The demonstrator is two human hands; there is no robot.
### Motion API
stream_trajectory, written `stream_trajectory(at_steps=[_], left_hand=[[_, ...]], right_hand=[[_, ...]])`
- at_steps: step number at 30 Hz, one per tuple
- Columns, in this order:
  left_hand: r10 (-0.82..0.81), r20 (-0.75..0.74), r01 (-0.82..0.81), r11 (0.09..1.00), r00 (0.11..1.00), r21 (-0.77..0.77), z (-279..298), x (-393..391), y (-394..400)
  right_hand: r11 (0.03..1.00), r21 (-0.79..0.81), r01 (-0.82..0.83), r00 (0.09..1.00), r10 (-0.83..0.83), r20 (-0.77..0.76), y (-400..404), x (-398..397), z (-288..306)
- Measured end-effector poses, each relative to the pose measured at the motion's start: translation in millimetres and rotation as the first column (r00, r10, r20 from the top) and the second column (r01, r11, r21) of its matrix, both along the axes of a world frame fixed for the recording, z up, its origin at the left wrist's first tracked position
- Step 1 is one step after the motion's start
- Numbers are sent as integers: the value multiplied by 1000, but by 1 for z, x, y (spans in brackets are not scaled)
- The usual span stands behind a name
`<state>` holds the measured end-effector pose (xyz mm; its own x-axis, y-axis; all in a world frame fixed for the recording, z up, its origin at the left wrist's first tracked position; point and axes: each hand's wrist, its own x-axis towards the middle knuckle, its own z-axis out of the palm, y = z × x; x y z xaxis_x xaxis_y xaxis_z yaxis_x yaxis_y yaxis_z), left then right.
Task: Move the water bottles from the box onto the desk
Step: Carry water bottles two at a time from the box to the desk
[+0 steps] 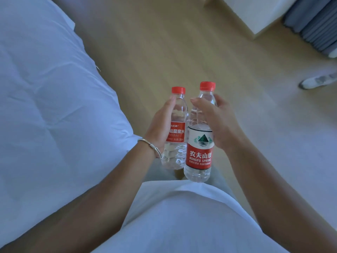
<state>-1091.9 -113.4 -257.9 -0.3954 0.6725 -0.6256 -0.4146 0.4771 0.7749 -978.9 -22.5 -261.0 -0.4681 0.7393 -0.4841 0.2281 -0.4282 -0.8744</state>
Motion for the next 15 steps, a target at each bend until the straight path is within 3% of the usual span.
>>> stream_trajectory(at_steps=[8, 15], left_hand=[[122, -10, -121, 991, 992, 61, 7, -37, 99], [181, 55, -186, 978, 982, 96, -12, -130, 180]], right_hand=[[990, -5, -138, 990, 138, -34, 115, -51, 13], [972, -5, -236, 972, 236, -14, 208, -149, 11]])
